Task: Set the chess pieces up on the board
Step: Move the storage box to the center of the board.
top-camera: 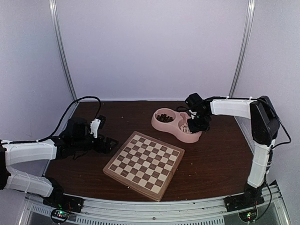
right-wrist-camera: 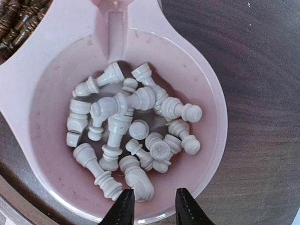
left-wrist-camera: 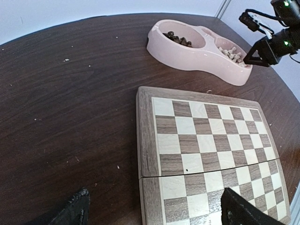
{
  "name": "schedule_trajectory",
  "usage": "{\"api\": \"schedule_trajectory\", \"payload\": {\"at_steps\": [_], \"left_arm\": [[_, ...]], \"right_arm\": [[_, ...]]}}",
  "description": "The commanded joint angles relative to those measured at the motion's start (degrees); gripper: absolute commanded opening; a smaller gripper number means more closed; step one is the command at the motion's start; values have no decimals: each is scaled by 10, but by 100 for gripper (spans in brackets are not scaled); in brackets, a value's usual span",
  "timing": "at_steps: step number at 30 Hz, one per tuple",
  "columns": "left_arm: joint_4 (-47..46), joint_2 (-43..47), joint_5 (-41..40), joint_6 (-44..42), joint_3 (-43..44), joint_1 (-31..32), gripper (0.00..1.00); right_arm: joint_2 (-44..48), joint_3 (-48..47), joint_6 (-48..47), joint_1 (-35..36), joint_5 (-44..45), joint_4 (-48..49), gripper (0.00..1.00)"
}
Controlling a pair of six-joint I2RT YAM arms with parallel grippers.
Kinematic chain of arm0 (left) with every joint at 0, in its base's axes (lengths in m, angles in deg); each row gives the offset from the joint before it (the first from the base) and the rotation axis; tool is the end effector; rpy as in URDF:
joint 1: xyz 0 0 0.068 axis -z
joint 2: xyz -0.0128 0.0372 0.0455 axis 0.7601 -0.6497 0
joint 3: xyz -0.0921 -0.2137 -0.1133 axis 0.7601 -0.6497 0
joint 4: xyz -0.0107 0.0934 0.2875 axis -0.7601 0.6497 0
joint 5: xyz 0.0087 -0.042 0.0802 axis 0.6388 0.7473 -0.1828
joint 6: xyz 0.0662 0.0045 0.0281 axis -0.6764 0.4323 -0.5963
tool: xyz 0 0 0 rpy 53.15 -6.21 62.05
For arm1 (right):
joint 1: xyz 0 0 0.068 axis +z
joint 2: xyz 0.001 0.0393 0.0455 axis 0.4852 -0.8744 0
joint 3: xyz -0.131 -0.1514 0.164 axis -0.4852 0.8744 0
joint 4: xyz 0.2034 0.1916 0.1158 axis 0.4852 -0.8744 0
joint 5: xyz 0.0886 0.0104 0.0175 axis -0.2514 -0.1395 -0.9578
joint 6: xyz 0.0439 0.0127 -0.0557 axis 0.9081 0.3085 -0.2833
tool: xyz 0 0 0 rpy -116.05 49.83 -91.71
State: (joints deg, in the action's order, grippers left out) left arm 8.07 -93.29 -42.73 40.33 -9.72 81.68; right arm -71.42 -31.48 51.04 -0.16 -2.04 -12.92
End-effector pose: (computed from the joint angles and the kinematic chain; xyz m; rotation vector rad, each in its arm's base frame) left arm 0.2469 -0.1677 0.1452 0.3503 2.1700 -0.7060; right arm 0.3926 0.2072 0.1342 -0.2566 2.7491 0.0198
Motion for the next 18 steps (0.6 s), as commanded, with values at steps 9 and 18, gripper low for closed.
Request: {"api": "schedule_trajectory", "payload": {"at_steps": [9, 18], "left_arm": [[-18, -1, 19, 3, 14, -2, 98], [-7, -15, 26, 6, 29, -2, 98]], "right_arm": [[153, 206, 39, 30, -22, 130, 33], [246, 280, 20, 36, 5, 268, 36]]}}
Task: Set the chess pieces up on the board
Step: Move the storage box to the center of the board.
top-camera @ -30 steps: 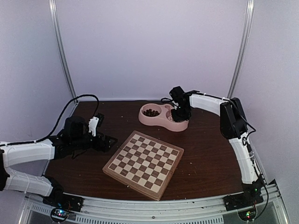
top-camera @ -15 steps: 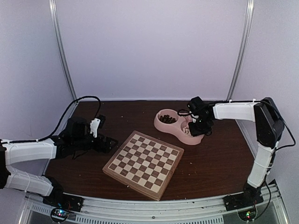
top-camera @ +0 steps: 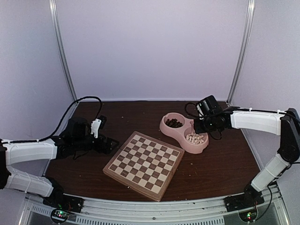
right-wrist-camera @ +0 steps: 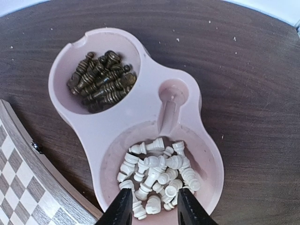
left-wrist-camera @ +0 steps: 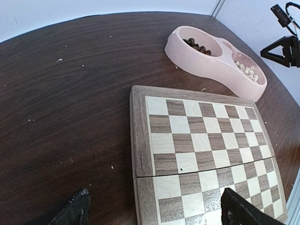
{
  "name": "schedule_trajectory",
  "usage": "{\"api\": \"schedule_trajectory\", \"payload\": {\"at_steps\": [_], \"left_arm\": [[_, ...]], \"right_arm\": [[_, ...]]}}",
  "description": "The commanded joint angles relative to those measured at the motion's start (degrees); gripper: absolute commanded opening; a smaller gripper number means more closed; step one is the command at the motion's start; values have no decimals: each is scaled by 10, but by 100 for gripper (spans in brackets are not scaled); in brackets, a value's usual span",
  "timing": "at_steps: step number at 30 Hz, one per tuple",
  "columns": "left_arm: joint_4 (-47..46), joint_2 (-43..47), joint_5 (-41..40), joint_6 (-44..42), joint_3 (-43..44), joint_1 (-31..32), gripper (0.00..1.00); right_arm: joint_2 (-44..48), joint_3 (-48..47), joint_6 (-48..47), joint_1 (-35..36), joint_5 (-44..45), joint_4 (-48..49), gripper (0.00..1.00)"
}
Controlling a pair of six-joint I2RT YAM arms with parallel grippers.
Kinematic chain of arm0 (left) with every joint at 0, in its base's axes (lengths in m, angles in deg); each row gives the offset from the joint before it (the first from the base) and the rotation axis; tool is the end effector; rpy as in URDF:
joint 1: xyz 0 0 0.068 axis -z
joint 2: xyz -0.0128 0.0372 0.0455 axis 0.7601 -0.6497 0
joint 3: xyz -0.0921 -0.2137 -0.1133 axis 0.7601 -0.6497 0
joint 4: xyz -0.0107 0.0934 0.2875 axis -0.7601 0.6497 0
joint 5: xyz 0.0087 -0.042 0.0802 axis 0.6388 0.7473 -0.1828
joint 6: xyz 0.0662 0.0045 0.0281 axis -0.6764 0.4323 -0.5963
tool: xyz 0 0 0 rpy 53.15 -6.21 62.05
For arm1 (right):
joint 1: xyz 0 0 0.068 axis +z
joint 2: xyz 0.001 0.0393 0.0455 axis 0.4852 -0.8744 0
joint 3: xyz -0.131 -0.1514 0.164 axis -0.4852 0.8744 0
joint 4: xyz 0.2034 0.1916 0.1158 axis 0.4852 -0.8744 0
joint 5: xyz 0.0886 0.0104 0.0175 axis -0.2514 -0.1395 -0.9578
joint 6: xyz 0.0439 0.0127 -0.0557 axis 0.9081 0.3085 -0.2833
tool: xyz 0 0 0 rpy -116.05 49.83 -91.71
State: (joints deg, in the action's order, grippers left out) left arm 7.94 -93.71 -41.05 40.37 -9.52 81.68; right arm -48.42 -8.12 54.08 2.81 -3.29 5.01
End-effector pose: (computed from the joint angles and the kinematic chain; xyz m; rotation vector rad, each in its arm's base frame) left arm 0.2467 -0.1696 0.1449 0.3681 2.1730 -0.7363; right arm 0.3275 0.1953 0.1712 -0.2112 2.4773 0.2452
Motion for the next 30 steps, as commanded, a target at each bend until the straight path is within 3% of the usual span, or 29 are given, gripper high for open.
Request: {"api": "schedule_trajectory", "payload": {"at_steps": [1, 6, 18, 30], "left_arm": [[2, -15, 9, 7, 33, -2, 98], [22, -10, 17, 5, 46, -2, 98], [20, 14, 11, 1, 38, -2, 97], [16, 16, 14, 0, 38, -3, 98]], "right_arm": [[18, 48, -17, 7, 18, 91, 36], [10, 67, -52, 20, 20, 128, 39], [-131, -24, -92, 56, 147, 58, 41], [-181, -68, -84, 60, 235, 14, 41]]}}
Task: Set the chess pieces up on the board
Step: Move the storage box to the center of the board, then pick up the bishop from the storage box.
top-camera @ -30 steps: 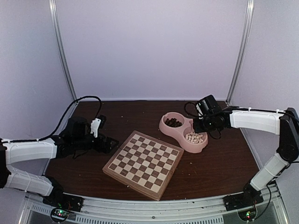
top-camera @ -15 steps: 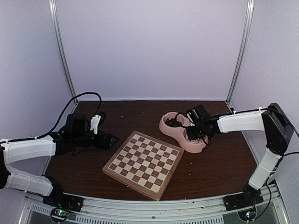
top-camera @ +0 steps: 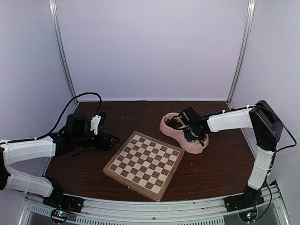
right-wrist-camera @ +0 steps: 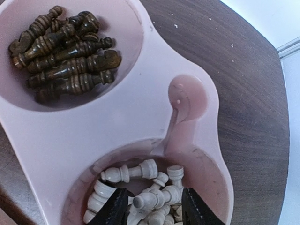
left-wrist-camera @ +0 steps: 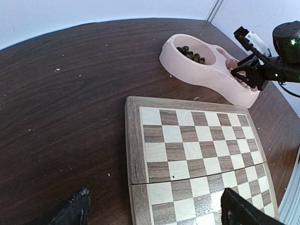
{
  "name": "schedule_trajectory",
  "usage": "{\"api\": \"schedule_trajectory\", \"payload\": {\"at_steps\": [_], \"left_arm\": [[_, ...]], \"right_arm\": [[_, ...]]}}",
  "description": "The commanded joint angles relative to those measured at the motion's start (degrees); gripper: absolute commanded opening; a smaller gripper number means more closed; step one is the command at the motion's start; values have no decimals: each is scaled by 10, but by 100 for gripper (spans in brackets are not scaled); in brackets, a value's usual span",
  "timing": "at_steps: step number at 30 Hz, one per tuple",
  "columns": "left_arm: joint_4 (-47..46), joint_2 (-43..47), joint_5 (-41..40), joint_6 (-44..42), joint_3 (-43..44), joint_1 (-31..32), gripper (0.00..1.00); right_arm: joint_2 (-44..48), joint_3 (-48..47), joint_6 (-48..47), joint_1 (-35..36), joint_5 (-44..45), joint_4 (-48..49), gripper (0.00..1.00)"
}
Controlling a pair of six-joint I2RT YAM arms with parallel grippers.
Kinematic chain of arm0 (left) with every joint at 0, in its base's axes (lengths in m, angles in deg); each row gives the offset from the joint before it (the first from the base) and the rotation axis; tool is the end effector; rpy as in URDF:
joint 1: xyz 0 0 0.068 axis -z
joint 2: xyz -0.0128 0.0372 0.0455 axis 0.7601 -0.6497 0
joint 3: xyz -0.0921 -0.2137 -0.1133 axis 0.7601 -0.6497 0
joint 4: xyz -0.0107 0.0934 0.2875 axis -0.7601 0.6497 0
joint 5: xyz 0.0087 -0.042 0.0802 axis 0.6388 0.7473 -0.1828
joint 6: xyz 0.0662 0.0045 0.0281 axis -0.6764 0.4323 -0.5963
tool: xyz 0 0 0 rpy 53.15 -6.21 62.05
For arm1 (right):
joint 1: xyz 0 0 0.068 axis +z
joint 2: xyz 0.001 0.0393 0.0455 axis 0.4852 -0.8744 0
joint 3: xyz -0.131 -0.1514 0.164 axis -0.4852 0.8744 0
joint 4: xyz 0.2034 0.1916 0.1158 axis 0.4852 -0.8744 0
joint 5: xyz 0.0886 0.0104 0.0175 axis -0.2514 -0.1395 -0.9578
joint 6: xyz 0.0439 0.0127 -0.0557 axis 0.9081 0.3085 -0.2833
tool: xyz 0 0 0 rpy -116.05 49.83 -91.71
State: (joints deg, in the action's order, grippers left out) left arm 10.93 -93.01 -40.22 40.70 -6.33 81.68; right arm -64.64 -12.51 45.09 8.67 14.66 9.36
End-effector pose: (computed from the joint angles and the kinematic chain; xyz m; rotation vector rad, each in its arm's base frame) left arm 0.2515 -0.1736 0.1638 0.3709 2.1592 -0.7588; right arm 0.3398 0.2314 0.1005 -0.4329 2.4459 -0.2125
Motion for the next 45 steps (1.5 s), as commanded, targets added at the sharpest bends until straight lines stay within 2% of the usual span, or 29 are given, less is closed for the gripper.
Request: {"api": "schedule_trajectory", "payload": {"at_steps": [1, 10, 14, 17, 27, 33, 37, 40, 45], "left_arm": [[-14, 8, 6, -3, 6, -2, 98], [-15, 8, 10, -1, 6, -2, 98], [-15, 9, 10, -3, 6, -2, 98], [-15, 9, 10, -3, 6, -2, 98], [-15, 12, 12, -4, 5, -2, 98], [-17, 14, 13, -4, 4, -2, 98], [-18, 13, 16, -3, 4, -2, 98], [-18, 14, 16, -4, 4, -2, 98], [-20, 15, 20, -3, 3, -2, 98]], "right_arm": [[-22, -26, 7, 2, 60, -33, 41], [-51, -51, 8, 2, 64, -60, 39], [-46, -50, 11, 3, 65, -61, 29], [-27, -38, 12, 5, 67, -51, 20], [96, 35, 12, 23, 54, 11, 17], [204, 109, 0, 25, -30, 85, 18], [251, 156, -13, 26, -128, 147, 18], [267, 179, -20, 26, -213, 185, 18], [246, 185, 4, 36, -303, 219, 18]]}}
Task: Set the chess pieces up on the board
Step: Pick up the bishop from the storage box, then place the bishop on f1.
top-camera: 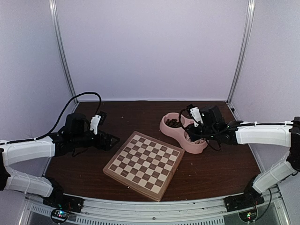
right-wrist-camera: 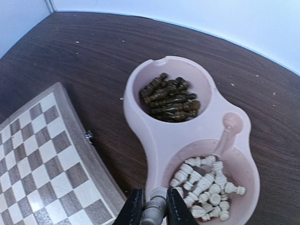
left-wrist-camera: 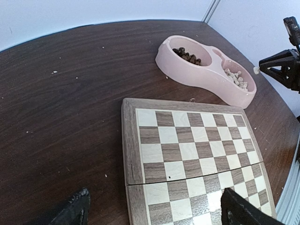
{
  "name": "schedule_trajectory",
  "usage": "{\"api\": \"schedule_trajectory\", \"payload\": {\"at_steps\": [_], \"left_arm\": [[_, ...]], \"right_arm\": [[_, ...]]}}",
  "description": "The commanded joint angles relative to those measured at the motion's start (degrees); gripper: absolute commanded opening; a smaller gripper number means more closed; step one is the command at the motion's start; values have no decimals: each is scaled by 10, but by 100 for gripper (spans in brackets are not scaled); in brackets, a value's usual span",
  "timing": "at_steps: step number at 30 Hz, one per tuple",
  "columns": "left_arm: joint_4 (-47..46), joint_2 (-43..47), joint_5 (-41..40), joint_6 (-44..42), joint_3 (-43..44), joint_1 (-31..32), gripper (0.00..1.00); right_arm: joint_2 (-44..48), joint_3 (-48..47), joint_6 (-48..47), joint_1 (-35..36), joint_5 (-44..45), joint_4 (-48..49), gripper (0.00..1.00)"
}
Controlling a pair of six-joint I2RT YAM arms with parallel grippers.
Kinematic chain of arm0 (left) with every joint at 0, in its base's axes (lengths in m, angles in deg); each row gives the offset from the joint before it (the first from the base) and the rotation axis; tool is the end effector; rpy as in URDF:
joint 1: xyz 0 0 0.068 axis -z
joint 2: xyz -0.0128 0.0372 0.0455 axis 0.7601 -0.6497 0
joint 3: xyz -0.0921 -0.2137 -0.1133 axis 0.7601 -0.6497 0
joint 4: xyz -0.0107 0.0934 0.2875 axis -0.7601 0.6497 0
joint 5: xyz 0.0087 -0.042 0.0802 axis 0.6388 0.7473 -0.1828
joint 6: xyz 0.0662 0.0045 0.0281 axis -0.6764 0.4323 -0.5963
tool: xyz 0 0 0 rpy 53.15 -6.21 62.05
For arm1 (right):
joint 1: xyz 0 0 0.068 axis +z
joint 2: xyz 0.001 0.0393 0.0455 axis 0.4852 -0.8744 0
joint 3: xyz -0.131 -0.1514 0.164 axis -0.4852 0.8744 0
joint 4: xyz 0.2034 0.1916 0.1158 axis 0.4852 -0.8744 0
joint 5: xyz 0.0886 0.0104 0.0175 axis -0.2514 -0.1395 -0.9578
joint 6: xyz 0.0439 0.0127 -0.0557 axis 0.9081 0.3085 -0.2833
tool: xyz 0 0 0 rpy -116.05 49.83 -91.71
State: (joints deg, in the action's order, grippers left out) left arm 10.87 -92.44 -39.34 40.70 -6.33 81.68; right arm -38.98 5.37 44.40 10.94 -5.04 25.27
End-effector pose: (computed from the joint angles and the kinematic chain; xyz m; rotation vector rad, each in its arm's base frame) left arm 0.2505 -0.1741 0.1669 0.3807 2.1482 -0.7776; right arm 0.2789 0.2272 0.1747 -0.5253 2.1584 0.3974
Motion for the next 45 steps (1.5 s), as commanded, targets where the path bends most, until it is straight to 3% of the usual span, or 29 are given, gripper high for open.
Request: {"api": "schedule_trajectory", "payload": {"at_steps": [1, 10, 14, 20, 24, 26, 30, 45], "left_arm": [[-19, 11, 12, -2, 2, -2, 98], [-27, 15, 13, -3, -6, -2, 98], [-79, 9, 22, 8, -43, -1, 96], [-94, 23, -29, 64, -80, 0, 96], [-99, 32, -62, 49, -92, 0, 98], [-103, 38, -51, 34, -92, 0, 98], [-77, 42, 13, 20, -63, 1, 98], [-31, 47, -16, -17, -39, 6, 98]], "right_arm": [[-19, 7, 12, 21, -116, 66, 18], [-91, -37, -37, 106, -115, 53, 18], [-104, -38, -52, 137, -119, 55, 19], [-98, -51, -29, 190, -107, 34, 19], [-108, -50, -44, 206, -85, 43, 19], [-117, -33, -42, 206, -107, 94, 19], [-122, -55, -63, 236, -125, 62, 19], [-162, -90, -93, 285, -212, 33, 20]]}}
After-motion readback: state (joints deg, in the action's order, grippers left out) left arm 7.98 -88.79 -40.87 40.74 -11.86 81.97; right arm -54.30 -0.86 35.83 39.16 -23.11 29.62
